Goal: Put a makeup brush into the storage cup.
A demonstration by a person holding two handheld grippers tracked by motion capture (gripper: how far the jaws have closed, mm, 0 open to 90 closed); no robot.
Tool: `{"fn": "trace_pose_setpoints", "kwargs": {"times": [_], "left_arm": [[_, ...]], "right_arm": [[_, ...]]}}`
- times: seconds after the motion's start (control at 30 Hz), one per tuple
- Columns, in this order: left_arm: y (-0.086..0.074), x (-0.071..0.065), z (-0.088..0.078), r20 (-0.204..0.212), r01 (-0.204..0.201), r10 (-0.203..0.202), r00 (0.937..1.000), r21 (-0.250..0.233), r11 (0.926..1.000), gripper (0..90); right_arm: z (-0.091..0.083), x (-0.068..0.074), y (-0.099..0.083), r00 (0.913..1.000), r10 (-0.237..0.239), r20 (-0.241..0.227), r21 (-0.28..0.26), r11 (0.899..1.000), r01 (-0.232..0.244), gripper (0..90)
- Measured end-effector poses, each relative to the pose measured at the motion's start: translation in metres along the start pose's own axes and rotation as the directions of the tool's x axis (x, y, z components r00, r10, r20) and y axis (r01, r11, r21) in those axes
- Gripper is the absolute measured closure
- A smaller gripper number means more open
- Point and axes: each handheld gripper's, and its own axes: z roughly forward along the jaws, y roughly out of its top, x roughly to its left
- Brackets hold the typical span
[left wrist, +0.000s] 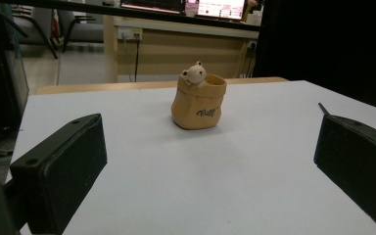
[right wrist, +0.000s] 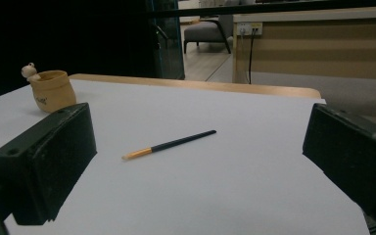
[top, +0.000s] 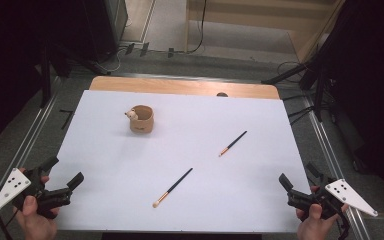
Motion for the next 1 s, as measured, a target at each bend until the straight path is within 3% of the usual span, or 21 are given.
{"fn": "trace_pose_setpoints", "kwargs": {"times": [0.17,0.37,0.47,0.57,0.63,0.73,0.93,1.0], "left_arm": [[0.001,-0.002,0.008,0.000,0.011,-0.011,0.9999,-0.003,0.9999,0.0],[-0.002,-0.006,0.008,-0.002,-0.029,0.030,0.9996,0.035,0.9989,0.0],[-0.002,-0.004,0.005,-0.007,-0.005,0.005,1.0000,0.024,0.9997,0.0],[-0.004,-0.003,0.005,-0.004,-0.009,0.009,0.9999,0.030,0.9995,0.0],[-0.005,-0.003,0.004,-0.003,-0.005,0.005,1.0000,0.035,0.9994,0.0],[-0.006,-0.003,0.003,-0.001,0.011,-0.011,0.9999,0.025,0.9996,0.0],[-0.007,-0.001,0.004,-0.022,0.005,-0.005,0.9998,0.037,0.9993,0.0],[-0.007,-0.001,0.004,-0.030,0.005,-0.004,0.9995,0.043,0.9990,0.0]], "right_arm": [[0.002,0.001,-0.004,0.9999,-0.015,-0.006,0.027,1.000,0.015,0.0],[0.004,0.004,-0.001,0.9991,-0.016,-0.038,0.029,0.999,0.017,0.3],[0.007,0.014,0.003,0.9973,-0.050,-0.053,0.060,0.997,0.054,3.0],[0.009,0.020,0.005,0.9963,-0.072,-0.047,0.080,0.994,0.075,4.8],[0.012,0.026,0.012,0.9959,-0.083,-0.035,0.088,0.992,0.086,11.8],[0.016,0.029,0.017,0.9943,-0.093,-0.052,0.093,0.991,0.097,14.5],[0.032,0.030,0.029,0.9876,-0.119,-0.103,0.173,0.975,0.135,21.6],[0.047,0.031,0.037,0.9764,-0.136,-0.168,0.247,0.953,0.175,25.0]]}}
